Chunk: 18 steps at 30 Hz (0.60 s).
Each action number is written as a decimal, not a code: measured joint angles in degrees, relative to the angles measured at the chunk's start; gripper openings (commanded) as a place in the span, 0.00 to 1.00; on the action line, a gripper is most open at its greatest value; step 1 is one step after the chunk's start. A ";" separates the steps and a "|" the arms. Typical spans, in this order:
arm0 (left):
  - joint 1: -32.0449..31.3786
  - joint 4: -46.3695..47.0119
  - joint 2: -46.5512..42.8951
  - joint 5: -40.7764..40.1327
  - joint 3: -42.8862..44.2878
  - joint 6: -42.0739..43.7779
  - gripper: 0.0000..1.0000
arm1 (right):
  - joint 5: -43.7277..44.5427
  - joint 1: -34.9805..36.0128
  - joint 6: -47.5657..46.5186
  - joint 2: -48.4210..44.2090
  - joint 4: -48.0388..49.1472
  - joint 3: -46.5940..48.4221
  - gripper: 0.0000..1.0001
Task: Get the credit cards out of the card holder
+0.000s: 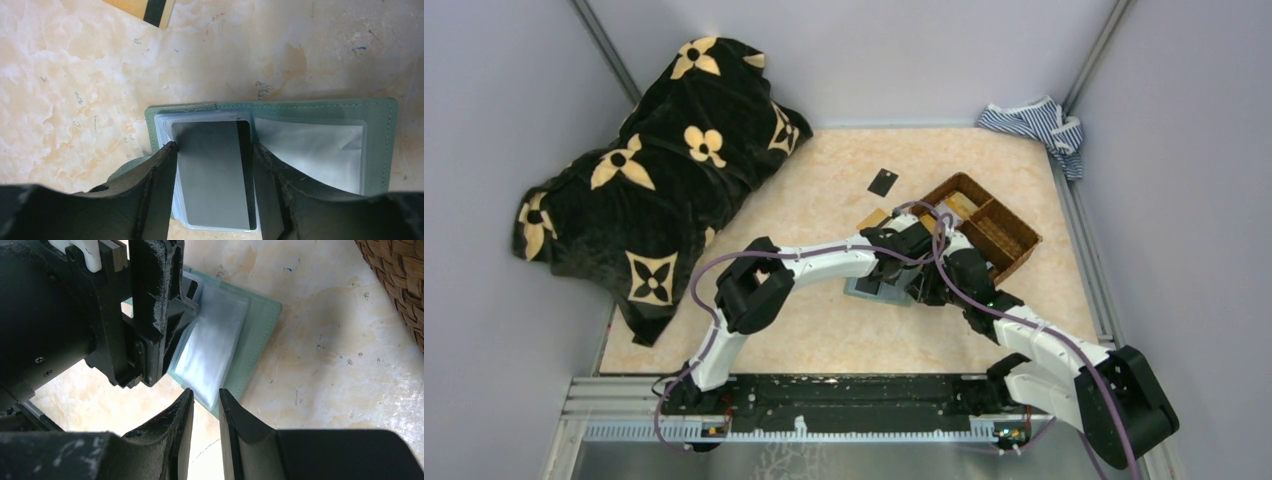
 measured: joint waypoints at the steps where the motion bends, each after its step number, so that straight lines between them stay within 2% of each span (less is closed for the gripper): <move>1: 0.00 0.04 0.04 0.11 0.04 -0.07 0.48 | 0.04 0.00 0.00 0.02 0.00 0.00 0.26; 4: 0.00 -0.07 0.26 -0.57 0.24 0.39 0.32 | 0.11 0.00 0.02 0.09 0.02 0.00 0.26; 9: 0.00 -0.02 0.26 -0.96 0.28 1.09 0.25 | 0.11 0.00 0.02 0.46 0.04 0.00 0.26; 12: 0.00 0.22 0.26 -0.74 0.28 1.27 0.25 | 0.11 0.00 0.02 0.55 0.07 0.00 0.26; 15: 0.00 0.31 0.26 -0.50 0.28 1.31 0.32 | 0.09 0.00 0.02 0.92 0.15 0.00 0.26; 18: 0.00 0.37 0.26 -0.57 0.28 1.31 0.60 | 0.09 0.00 0.02 0.98 0.26 0.00 0.26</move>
